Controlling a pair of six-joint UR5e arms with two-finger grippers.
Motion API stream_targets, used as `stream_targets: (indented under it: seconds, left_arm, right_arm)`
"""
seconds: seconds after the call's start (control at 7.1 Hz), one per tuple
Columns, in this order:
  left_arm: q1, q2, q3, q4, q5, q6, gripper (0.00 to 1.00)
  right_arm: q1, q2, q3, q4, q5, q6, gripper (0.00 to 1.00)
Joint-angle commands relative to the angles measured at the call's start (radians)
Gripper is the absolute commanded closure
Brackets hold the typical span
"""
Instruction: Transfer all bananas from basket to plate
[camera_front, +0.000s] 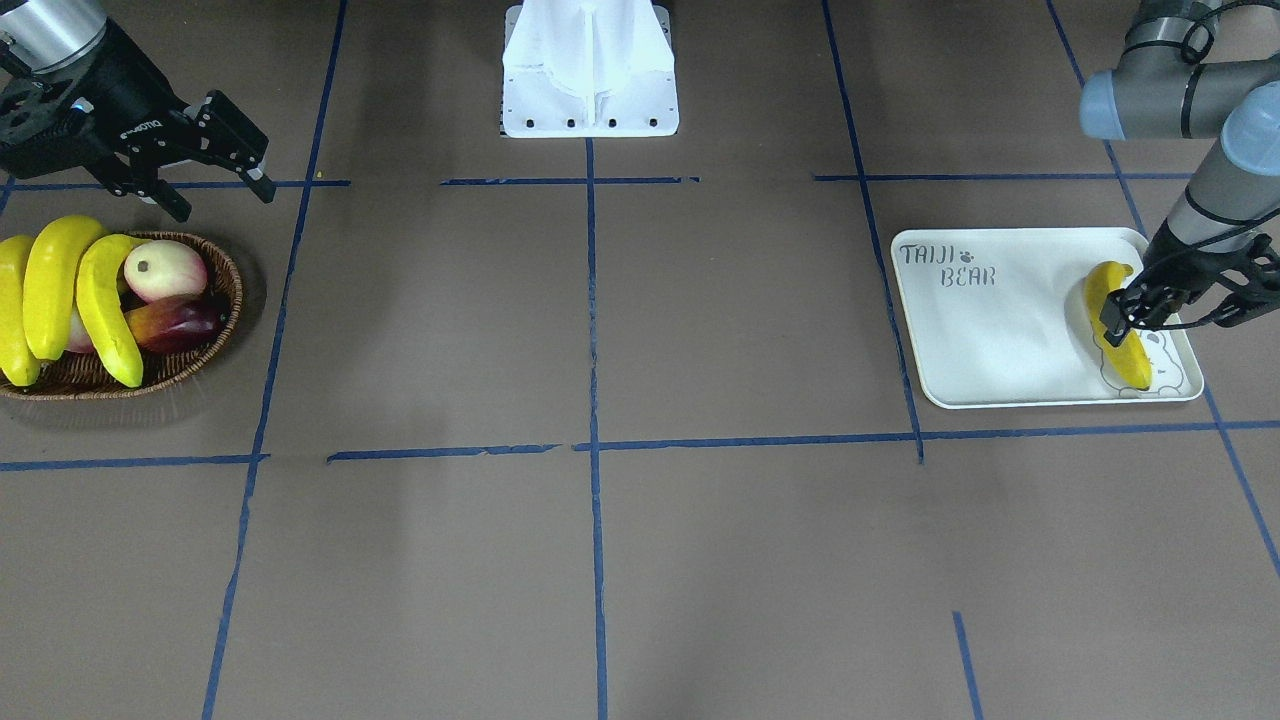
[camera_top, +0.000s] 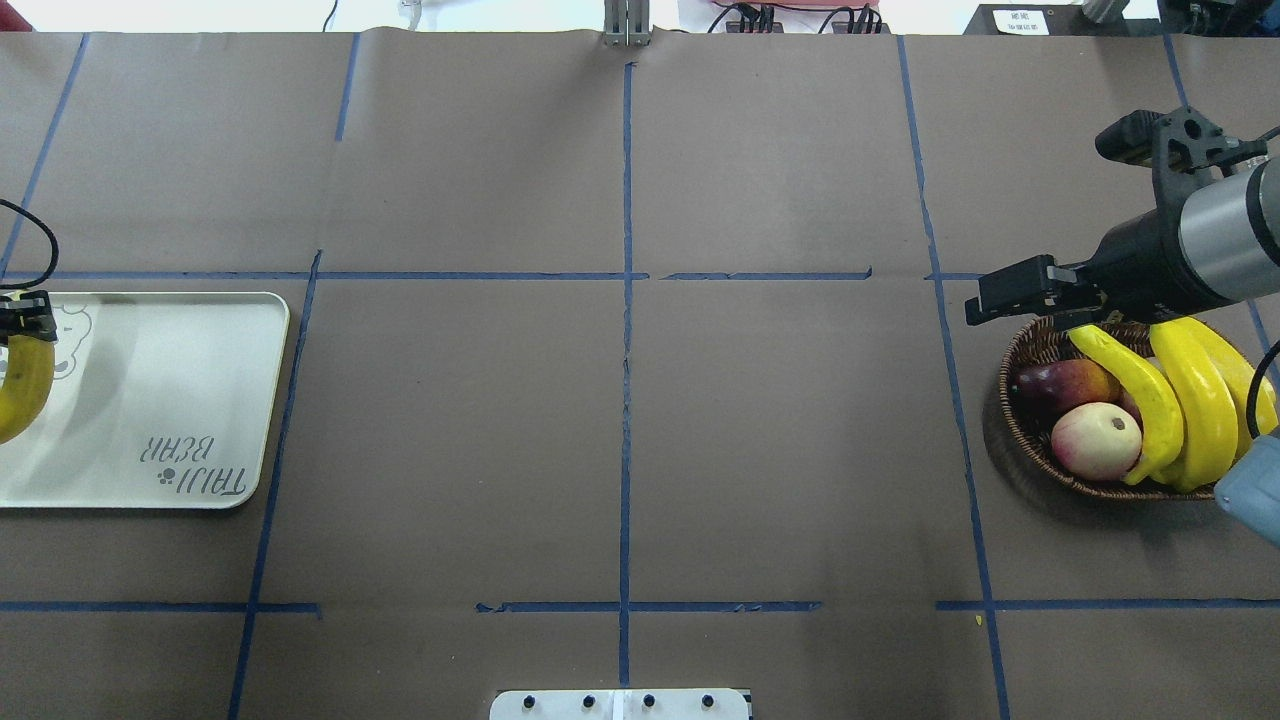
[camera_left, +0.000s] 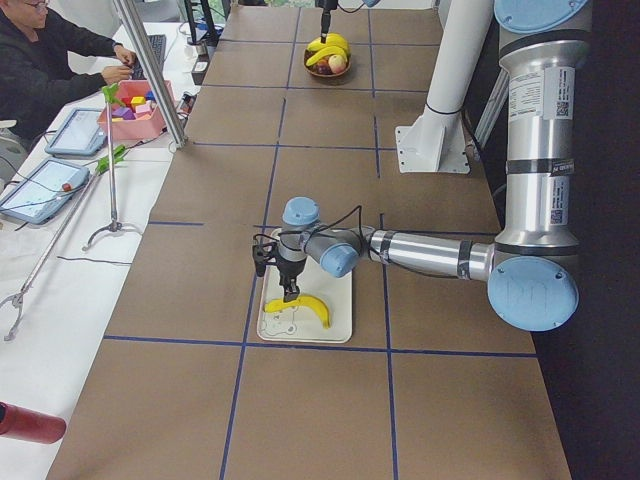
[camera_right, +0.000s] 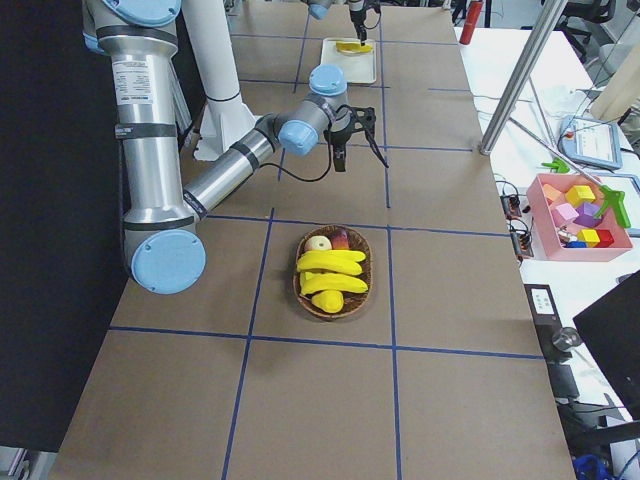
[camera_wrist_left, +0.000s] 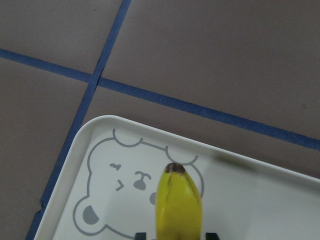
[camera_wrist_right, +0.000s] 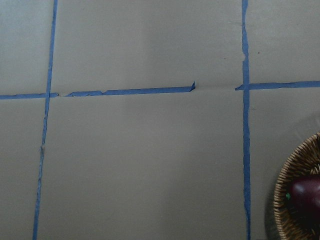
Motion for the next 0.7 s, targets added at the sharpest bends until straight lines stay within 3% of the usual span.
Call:
stream_targets:
  seconds: [0.0, 0.28, 0.42, 0.56]
  left_arm:
    - [-0.002, 0.001, -0.008, -0.034, -0.047, 0.009, 0.02]
    - [-0.043, -0.022, -0.037, -0.022, -0.162, 0.002, 0.02]
    - [-0.044, -0.041, -0.037, -0.020, -0.168, -0.009, 0.02]
    - [-0.044, -0.052, -0.037, -0.022, -0.168, -0.044, 0.02]
  right_arm:
    - [0.016, -0.046, 0.013, 0.002, 0.002, -0.059, 0.00]
    - [0.042, -0.221, 0.037, 0.006, -0.003, -0.278, 0.00]
    - [0.102, -0.297, 0.028, 0.011, -0.001, -0.425, 0.00]
    - [0.156, -0.335, 0.016, 0.011, 0.046, -0.442, 0.00]
